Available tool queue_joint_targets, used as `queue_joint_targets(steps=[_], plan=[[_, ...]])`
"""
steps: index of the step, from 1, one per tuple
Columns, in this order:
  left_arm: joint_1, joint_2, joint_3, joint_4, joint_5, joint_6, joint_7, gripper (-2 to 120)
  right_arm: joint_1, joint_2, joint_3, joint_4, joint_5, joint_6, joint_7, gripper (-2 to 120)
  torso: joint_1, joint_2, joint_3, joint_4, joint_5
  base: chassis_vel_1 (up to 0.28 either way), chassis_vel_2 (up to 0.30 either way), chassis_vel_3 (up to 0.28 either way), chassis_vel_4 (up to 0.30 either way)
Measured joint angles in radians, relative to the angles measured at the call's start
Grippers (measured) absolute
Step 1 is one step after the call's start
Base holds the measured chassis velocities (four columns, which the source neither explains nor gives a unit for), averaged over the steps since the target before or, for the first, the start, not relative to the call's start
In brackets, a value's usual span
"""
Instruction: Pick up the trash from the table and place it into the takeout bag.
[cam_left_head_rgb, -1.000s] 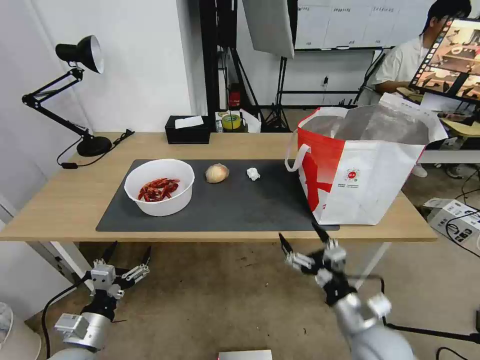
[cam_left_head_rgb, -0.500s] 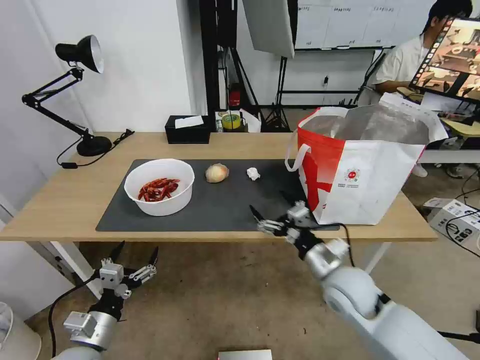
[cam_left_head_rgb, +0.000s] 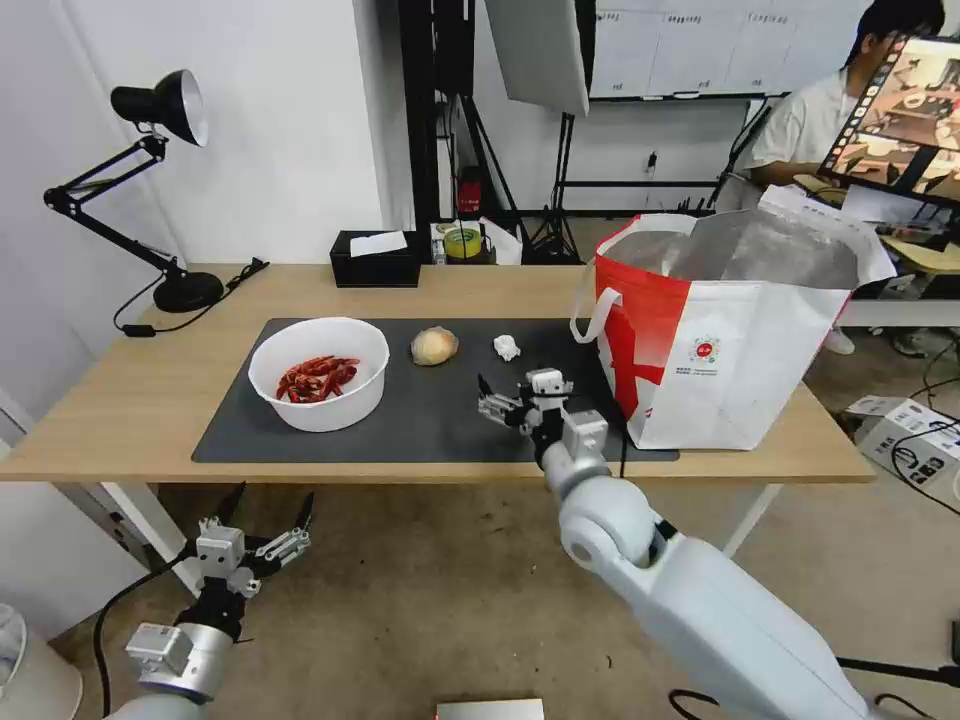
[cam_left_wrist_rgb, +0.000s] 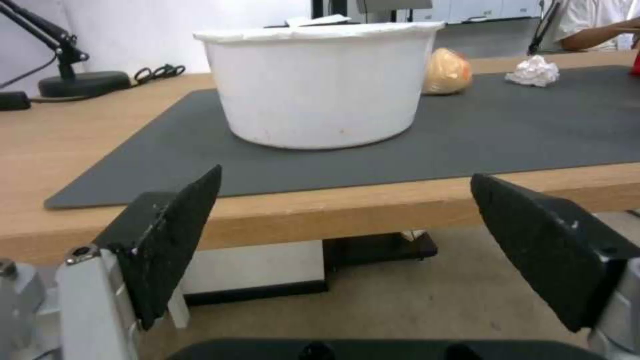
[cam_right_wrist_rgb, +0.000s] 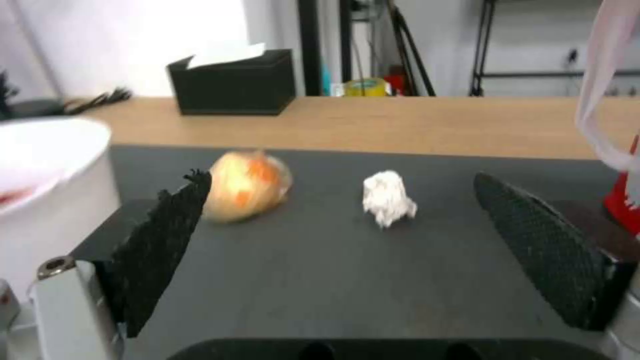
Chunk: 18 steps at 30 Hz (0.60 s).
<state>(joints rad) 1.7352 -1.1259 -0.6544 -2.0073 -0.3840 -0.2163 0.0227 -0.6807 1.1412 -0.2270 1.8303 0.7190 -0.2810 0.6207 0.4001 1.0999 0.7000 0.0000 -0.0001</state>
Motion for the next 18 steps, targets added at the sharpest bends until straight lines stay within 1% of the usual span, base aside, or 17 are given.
queue_joint_targets(steps=[2,5,10,13,14,17,18], plan=[[0.0,0.0,0.0,0.002,-0.003,0.0,0.0,100,0.017,0.009,-0.003,-0.011,0.017,-0.006,0.015,100,0.0,0.0,0.0,-0.0001,-0.0001,0.0,0.0,0.0,0.0],[-0.001,0.003,-0.001,0.009,-0.012,-0.001,0.0,100,0.099,0.047,-0.026,-0.071,0.079,-0.027,0.085,100,0.0,0.0,0.0,0.0001,-0.0001,0.0,0.0,0.0,0.0],[-0.002,0.002,0.0,0.005,-0.012,-0.001,0.001,100,0.15,0.08,-0.039,-0.131,0.097,-0.033,0.117,100,0.0,0.0,0.0,0.0,-0.0002,0.0,0.0,0.0,0.0],[-0.001,0.002,-0.001,0.002,-0.013,0.0,0.001,100,0.189,0.119,-0.053,-0.186,0.122,-0.046,0.161,100,0.0,0.0,0.0,-0.0001,-0.0002,0.0,0.0,0.0,0.0],[-0.001,0.002,-0.001,0.002,-0.013,0.0,0.001,100,0.189,0.119,-0.053,-0.186,0.122,-0.046,0.161,100,0.0,0.0,0.0,-0.0001,-0.0002,0.0,0.0,0.0,0.0],[0.006,0.0,-0.002,0.001,-0.013,0.0,0.001,100,0.231,0.171,-0.069,-0.253,0.146,-0.068,0.221,100,0.0,0.0,0.0,0.0,-0.0001,0.0,0.0,0.0,0.0],[0.006,0.0,-0.002,0.001,-0.013,0.0,0.001,100,0.231,0.171,-0.069,-0.253,0.146,-0.068,0.221,100,0.0,0.0,0.0,0.0,-0.0001,0.0,0.0,0.0,0.0]])
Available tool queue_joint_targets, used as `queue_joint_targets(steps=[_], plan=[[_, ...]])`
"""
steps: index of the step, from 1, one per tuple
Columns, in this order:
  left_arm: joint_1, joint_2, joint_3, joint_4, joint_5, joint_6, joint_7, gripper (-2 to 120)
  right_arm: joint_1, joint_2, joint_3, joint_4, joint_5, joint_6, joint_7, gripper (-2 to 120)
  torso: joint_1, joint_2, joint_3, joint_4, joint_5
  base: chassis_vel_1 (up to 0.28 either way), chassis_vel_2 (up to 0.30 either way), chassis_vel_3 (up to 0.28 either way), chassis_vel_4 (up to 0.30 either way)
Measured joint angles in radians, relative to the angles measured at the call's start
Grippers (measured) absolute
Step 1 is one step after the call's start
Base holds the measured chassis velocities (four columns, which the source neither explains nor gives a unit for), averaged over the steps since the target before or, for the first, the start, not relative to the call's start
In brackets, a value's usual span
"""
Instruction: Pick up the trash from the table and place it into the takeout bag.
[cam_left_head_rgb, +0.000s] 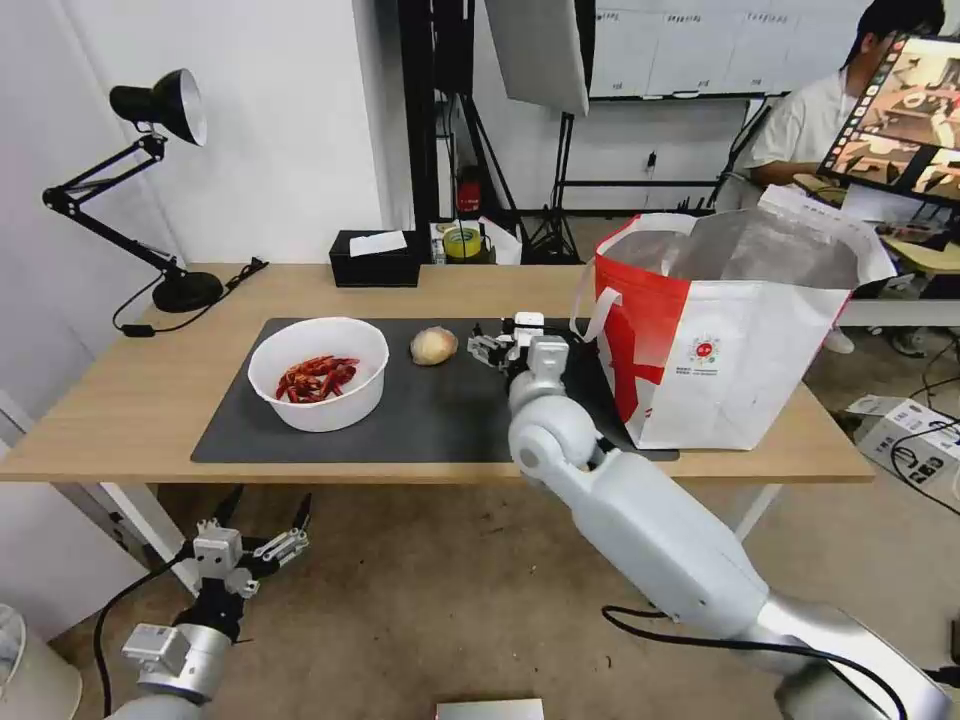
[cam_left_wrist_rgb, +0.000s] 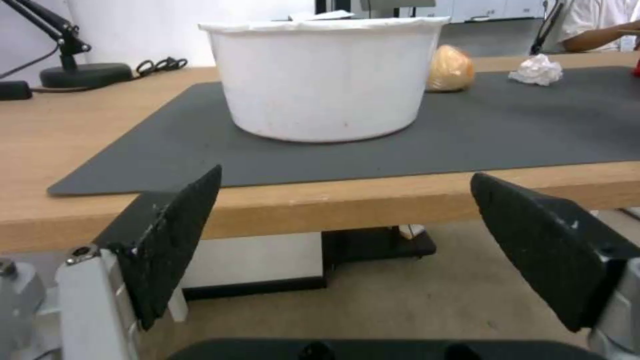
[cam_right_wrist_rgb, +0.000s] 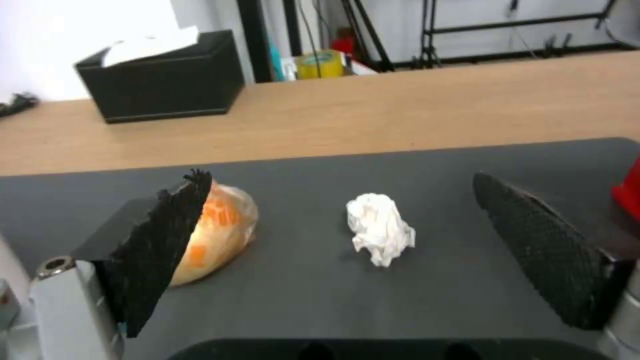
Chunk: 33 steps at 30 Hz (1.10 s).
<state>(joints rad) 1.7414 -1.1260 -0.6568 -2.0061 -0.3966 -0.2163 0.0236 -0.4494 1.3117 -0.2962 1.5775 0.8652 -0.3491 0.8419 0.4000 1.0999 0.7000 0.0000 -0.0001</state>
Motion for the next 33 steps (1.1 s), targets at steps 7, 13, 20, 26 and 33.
queue_joint_targets(steps=[7,13,20,26,33], plan=[[0.012,-0.004,-0.003,-0.006,0.0,-0.001,0.001,100,0.057,0.076,-0.008,-0.118,0.007,-0.035,0.044,100,0.0,0.0,0.0,0.0,0.0,0.0,0.0,0.0,0.0],[0.013,-0.006,-0.001,-0.002,0.001,-0.003,0.002,100,0.09,0.106,-0.022,-0.201,0.009,-0.041,0.044,100,0.0,0.0,0.0,0.0,0.0,0.0,0.0,0.0,0.0],[0.008,-0.008,0.012,0.003,0.001,-0.004,0.002,100,0.132,0.134,-0.025,-0.3,0.008,-0.064,0.04,100,0.0,0.0,0.0,-0.0001,0.0,0.0,0.0,0.0,0.0],[-0.003,-0.005,0.019,0.013,-0.002,-0.004,0.002,100,0.172,0.151,-0.025,-0.37,0.034,-0.106,0.013,100,0.0,0.0,0.0,-0.0001,0.0,0.0,0.0,0.0,0.0],[0.003,-0.005,0.015,0.018,-0.006,-0.006,0.005,100,0.191,0.164,-0.019,-0.412,0.046,-0.138,-0.019,100,0.0,0.0,0.0,0.0,0.0001,0.0,0.0,0.0,0.0]])
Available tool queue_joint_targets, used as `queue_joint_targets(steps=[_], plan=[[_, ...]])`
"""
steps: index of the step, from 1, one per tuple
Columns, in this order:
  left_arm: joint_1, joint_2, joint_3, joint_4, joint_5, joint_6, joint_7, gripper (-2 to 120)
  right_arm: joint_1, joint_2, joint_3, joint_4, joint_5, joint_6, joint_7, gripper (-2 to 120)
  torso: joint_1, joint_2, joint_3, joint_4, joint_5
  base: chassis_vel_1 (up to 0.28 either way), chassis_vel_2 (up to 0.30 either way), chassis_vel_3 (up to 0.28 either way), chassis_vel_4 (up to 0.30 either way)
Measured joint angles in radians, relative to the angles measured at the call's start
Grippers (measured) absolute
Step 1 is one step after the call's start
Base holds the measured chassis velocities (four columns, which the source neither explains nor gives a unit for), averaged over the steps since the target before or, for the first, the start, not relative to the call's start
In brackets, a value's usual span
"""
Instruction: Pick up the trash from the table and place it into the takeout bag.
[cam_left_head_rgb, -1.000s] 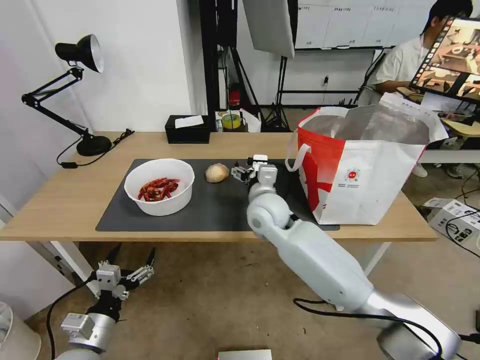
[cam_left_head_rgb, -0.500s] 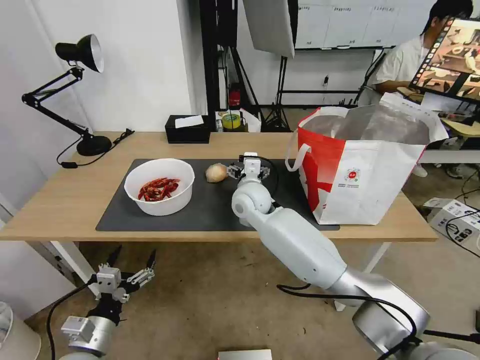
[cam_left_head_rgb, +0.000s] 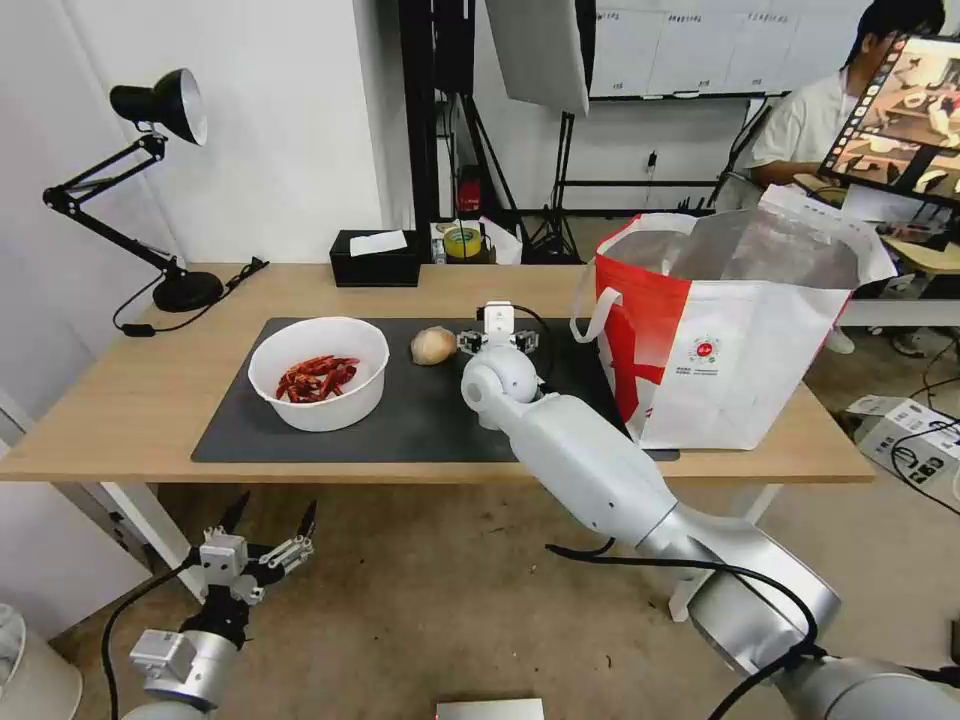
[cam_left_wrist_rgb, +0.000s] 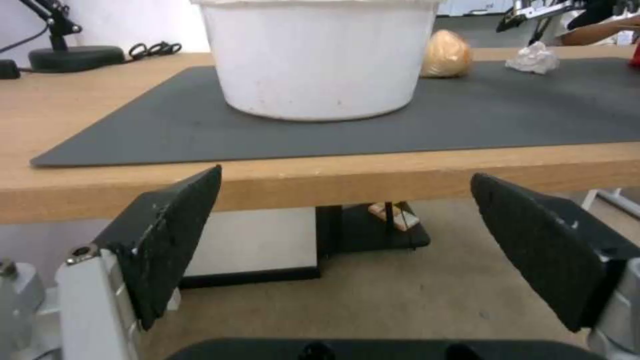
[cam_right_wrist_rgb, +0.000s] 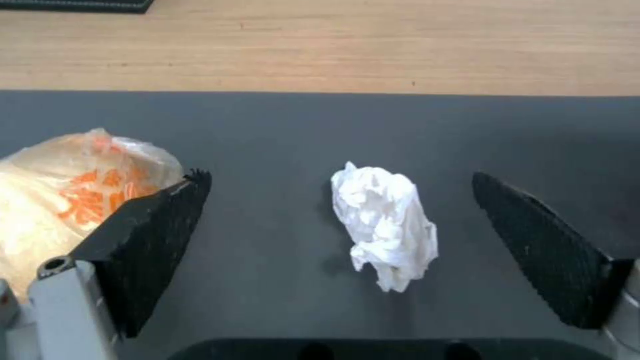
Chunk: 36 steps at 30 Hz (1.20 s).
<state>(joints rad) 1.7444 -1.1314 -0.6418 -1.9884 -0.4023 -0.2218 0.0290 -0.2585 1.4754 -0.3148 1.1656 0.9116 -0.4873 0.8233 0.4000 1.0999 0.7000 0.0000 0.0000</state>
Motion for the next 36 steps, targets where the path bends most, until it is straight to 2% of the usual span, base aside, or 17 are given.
queue_joint_targets(steps=[6,22,36], plan=[[0.0,-0.003,0.001,-0.006,-0.001,-0.001,0.002,100,0.023,0.007,0.002,-0.046,-0.001,-0.031,-0.04,100,0.0,0.0,0.0,0.0,0.0,0.0,0.0,0.0,0.0],[0.01,0.0,-0.005,-0.031,-0.01,-0.001,0.003,100,0.05,0.024,0.028,-0.136,-0.032,-0.036,-0.088,100,0.0,0.0,0.0,0.0,0.0,0.0,0.0,0.0,0.0],[0.014,-0.004,-0.003,-0.048,-0.016,-0.002,0.003,100,0.048,0.031,0.035,-0.161,-0.039,-0.042,-0.107,100,0.0,0.0,0.0,0.0,0.0,0.0,0.0,0.0,0.0]])
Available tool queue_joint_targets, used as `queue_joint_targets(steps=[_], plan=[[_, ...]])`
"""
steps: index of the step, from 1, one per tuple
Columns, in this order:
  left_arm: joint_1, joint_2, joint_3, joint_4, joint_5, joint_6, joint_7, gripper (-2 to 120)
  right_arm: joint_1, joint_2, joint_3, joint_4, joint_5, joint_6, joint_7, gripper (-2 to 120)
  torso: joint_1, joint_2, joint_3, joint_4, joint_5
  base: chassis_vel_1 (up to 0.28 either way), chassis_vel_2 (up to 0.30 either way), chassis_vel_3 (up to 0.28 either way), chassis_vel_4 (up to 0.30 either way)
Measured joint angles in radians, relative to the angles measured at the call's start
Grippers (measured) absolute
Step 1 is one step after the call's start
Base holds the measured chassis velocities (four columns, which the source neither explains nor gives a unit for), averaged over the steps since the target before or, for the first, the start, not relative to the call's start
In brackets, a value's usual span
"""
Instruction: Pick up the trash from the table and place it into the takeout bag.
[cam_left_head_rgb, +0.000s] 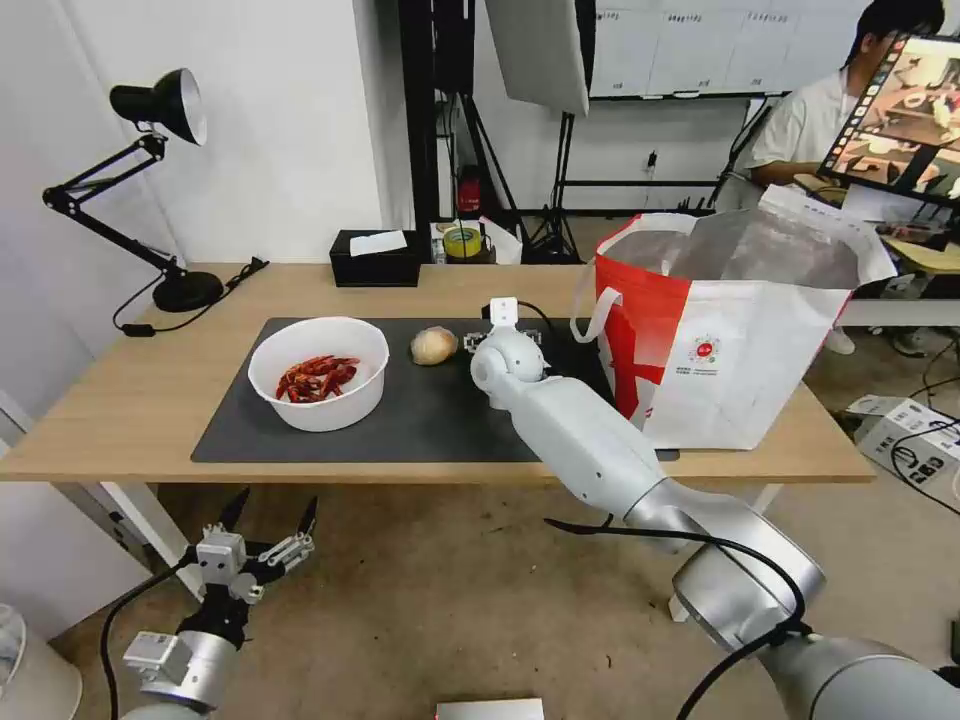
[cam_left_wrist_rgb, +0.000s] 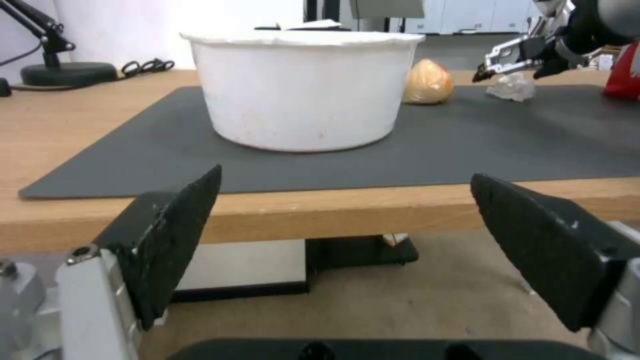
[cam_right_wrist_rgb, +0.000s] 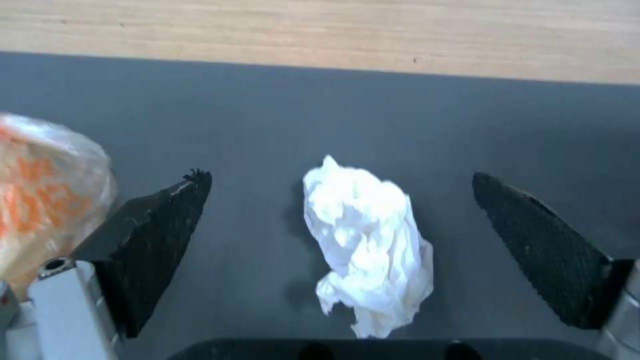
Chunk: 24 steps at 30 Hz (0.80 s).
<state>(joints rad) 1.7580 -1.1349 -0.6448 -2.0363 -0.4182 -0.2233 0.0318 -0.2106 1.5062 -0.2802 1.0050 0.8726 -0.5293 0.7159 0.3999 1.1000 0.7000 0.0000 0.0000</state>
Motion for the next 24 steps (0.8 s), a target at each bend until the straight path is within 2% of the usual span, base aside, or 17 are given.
queue_joint_targets(steps=[12,18,20,22,24], plan=[[0.001,0.0,0.0,-0.002,-0.004,0.0,0.0,100,-0.016,-0.004,0.015,-0.004,0.002,0.0,0.0,99,0.0,0.0,0.0,0.0,0.0,0.0,0.0,0.0,0.0],[0.005,-0.001,0.003,-0.003,-0.018,0.0,0.0,100,-0.025,-0.009,0.015,0.0,0.002,0.004,-0.009,85,0.0,0.0,0.0,0.0,0.0,0.0,0.0,0.0,0.0],[0.006,-0.001,0.004,-0.005,-0.019,0.001,0.0,100,-0.028,-0.01,0.015,0.001,0.002,0.009,-0.011,75,0.0,0.0,0.0,0.0,0.0,0.0,0.0,0.0,0.0],[0.006,-0.001,0.004,-0.005,-0.02,0.001,0.0,100,-0.028,-0.01,0.015,0.001,0.002,0.009,-0.012,71,0.0,0.0,0.0,0.0,0.0,0.0,0.0,0.0,0.0],[0.005,0.001,0.004,-0.007,-0.021,0.001,0.0,100,-0.028,-0.009,0.015,0.001,0.003,0.013,-0.019,60,0.0,0.0,0.0,0.0,0.0,0.0,0.0,0.0,0.0]])
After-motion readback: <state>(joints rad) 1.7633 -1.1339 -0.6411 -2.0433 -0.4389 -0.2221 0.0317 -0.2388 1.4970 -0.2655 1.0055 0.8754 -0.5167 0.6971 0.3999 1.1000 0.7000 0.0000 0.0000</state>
